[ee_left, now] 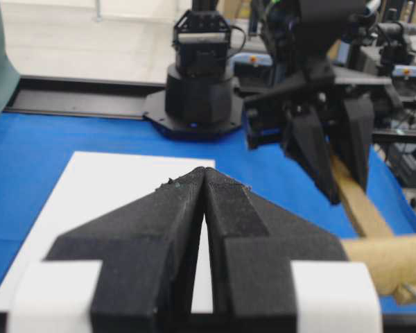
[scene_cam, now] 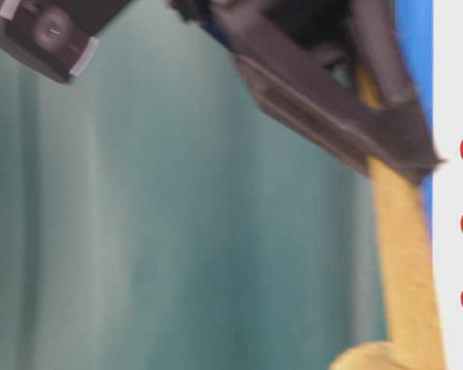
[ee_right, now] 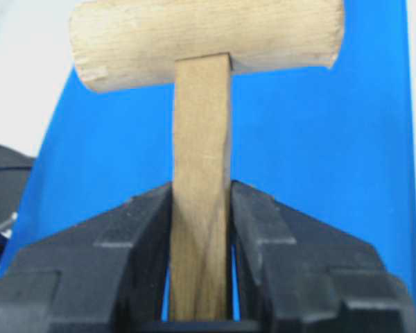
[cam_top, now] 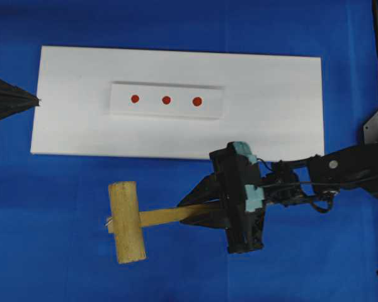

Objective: Hit the mark with a hammer.
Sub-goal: 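Lift the hammer with the right gripper over the white board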

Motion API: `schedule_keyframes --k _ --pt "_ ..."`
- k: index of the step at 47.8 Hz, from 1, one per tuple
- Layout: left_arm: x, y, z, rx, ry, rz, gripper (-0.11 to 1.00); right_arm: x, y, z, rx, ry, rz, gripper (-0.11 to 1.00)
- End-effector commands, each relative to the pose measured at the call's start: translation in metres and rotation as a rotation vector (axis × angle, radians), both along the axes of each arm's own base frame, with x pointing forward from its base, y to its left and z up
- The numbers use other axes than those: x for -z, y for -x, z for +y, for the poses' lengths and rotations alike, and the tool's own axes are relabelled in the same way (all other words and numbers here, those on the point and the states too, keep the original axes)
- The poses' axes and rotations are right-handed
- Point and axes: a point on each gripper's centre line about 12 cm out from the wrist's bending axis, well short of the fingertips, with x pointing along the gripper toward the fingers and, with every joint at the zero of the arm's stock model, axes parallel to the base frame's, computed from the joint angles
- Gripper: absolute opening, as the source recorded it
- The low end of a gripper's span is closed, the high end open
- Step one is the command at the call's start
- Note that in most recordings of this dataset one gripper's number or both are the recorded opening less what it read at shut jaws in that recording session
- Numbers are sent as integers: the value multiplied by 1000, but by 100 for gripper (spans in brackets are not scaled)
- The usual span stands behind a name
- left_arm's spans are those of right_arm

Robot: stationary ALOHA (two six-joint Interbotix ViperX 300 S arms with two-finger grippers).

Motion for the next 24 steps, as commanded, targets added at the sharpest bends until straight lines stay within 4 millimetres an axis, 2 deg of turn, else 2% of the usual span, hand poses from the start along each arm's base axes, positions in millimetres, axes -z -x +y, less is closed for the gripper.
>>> schedule_keyframes --k 1,8,16,24 --pt "-3 -2 0 -2 2 -5 0 -15 -1 -6 12 -7 -42 10" --pt "-2 -2 1 -3 3 -3 0 -15 -4 -16 36 4 -45 10" --pt "-1 -3 0 -1 5 5 0 -15 -8 -46 87 55 -40 10" --pt "4 -7 0 -2 5 26 0 -17 -9 -84 151 135 -51 10"
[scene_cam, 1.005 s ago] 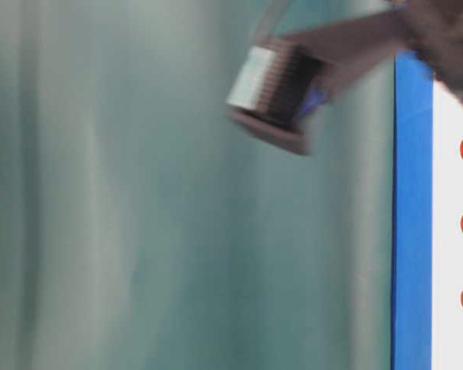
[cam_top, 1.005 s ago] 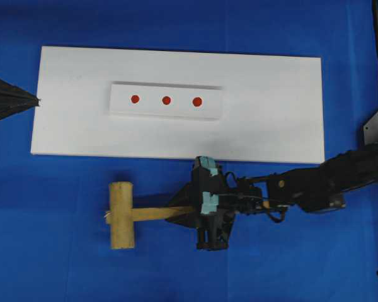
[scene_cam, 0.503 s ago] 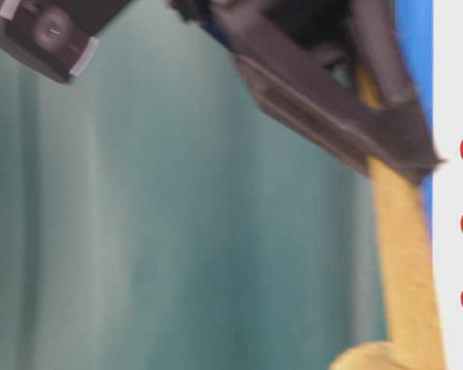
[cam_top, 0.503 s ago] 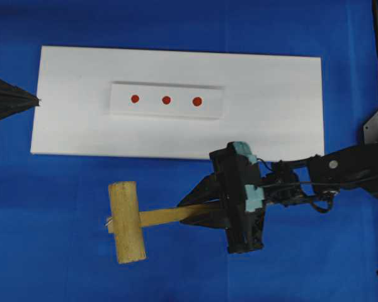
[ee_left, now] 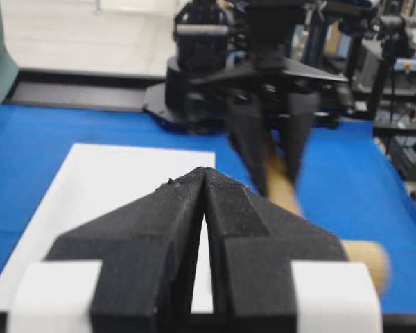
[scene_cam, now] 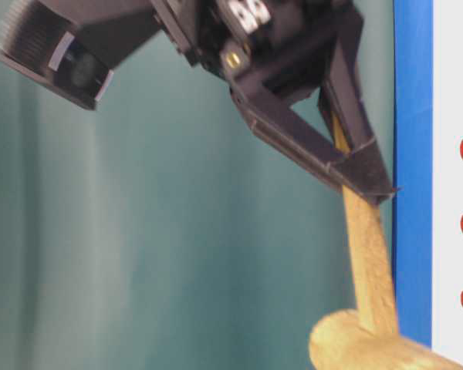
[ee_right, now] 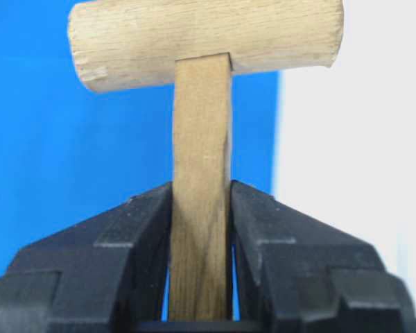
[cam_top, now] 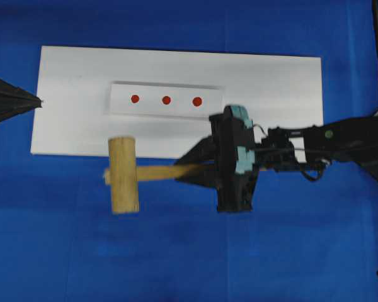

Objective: Hit the mark with a hammer.
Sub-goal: 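Lift the hammer with the right gripper over the white board, then move the left gripper toward the hammer head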

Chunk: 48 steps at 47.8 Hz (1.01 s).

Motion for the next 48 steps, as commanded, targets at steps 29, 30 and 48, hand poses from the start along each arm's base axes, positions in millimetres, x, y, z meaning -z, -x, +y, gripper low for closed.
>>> schedule_keyframes --k 29,30,48 --pt "-1 -7 0 -1 36 -17 0 -42 -3 -73 84 317 -164 10" --pt "-1 -7 0 0 40 -22 0 -42 -3 -72 71 348 -167 10" --pt "-7 -5 1 5 128 -51 0 -60 -6 -75 -34 887 -264 10"
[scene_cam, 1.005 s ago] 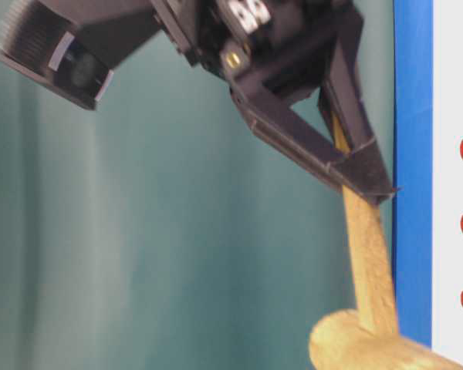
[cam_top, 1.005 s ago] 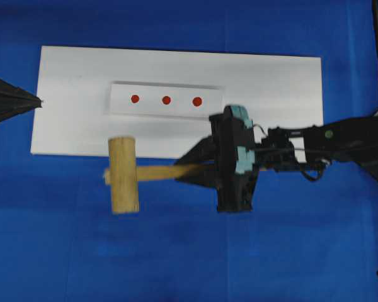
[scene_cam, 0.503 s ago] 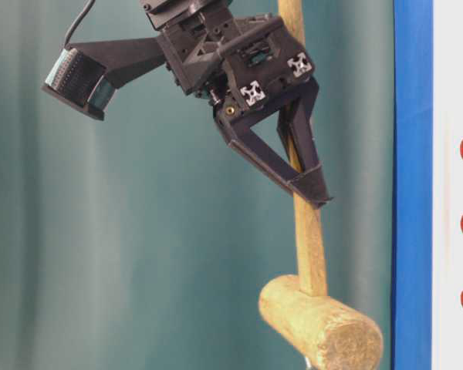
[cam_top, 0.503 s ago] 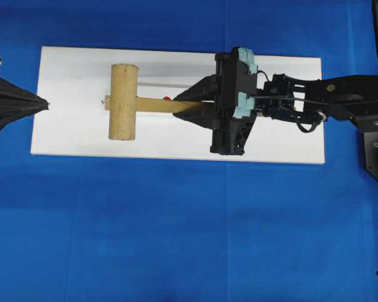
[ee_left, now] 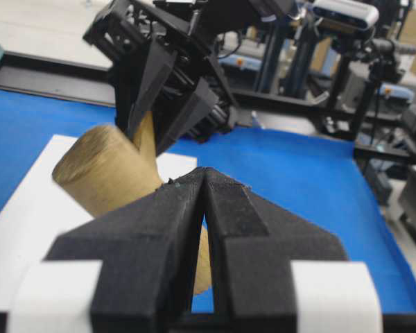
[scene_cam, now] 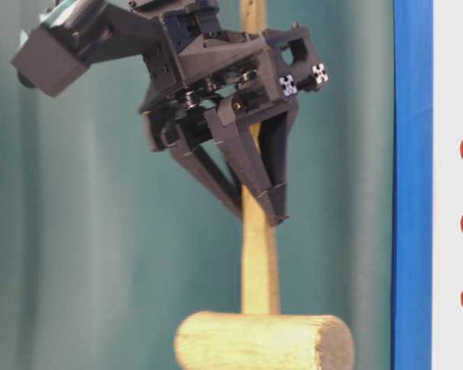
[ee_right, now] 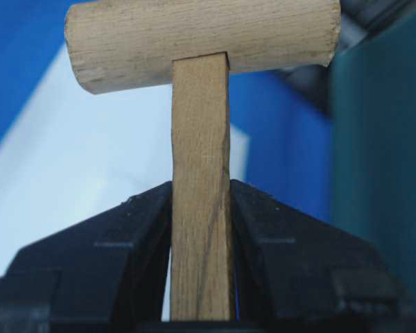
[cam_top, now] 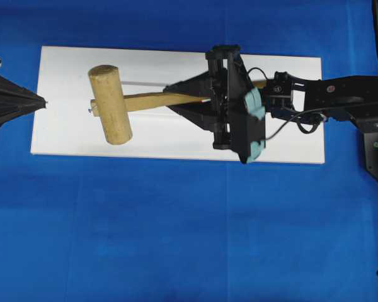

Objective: Hit the mark with a hammer.
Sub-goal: 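Move the left gripper toward the hammer head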

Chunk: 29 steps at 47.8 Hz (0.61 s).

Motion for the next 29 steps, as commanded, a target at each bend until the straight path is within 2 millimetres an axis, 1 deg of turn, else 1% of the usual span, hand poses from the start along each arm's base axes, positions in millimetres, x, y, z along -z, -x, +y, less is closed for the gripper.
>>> schedule_keyframes --k 1,8,15,29 --pt "-6 -2 0 0 14 -17 0 -30 0 -1 0 97 -107 10" --pt "-3 -3 0 3 53 -8 0 -33 -1 0 -5 178 -127 10" --pt "0 -4 0 5 81 6 0 -34 -1 4 -15 185 -132 10" --pt "2 -6 1 3 132 17 0 -35 -1 3 -13 184 -134 10"
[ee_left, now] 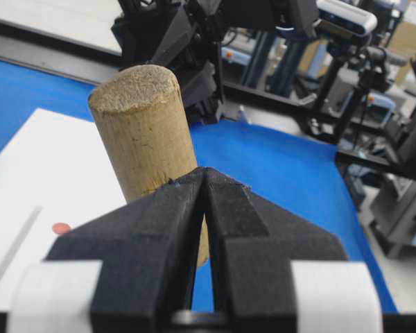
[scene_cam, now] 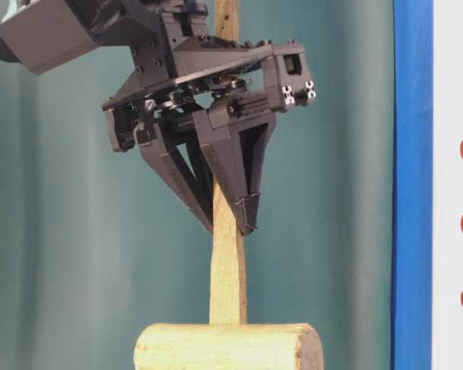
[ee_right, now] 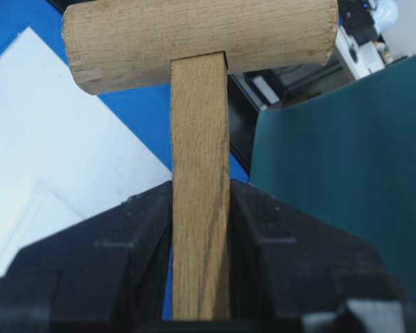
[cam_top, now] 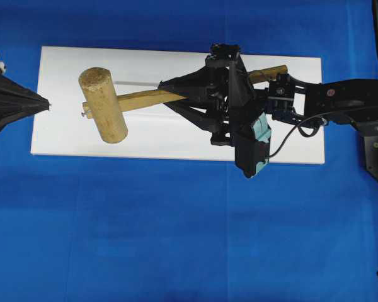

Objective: Hit the mark with a hammer.
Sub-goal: 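Move the left gripper toward the hammer head, then close the left gripper around the hammer head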

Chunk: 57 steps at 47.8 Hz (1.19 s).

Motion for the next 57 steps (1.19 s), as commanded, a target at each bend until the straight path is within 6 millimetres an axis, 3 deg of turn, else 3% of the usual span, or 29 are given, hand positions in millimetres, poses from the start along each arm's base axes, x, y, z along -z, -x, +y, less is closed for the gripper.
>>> schedule_keyframes --k 1,6,9,13,19,24,37,57 --pt "-3 -2 1 -5 17 -8 1 -23 1 0 4 1 -72 10" --pt "-2 -2 4 -20 50 -2 1 -24 1 0 3 2 -73 10" --pt "-2 -2 7 -31 77 0 9 -24 1 -1 5 2 -73 10" --pt "-1 -3 11 -53 124 2 29 -24 1 0 4 1 -73 10" --pt "2 -5 16 -73 166 14 68 -24 1 0 6 2 -79 10" --pt "2 -8 17 -81 171 10 90 -24 1 0 6 2 -79 10" --pt "1 -25 19 -83 168 -7 91 -24 1 0 6 -3 -77 10" --pt "4 -75 23 -82 157 10 91 -21 1 -3 28 -40 -66 10"
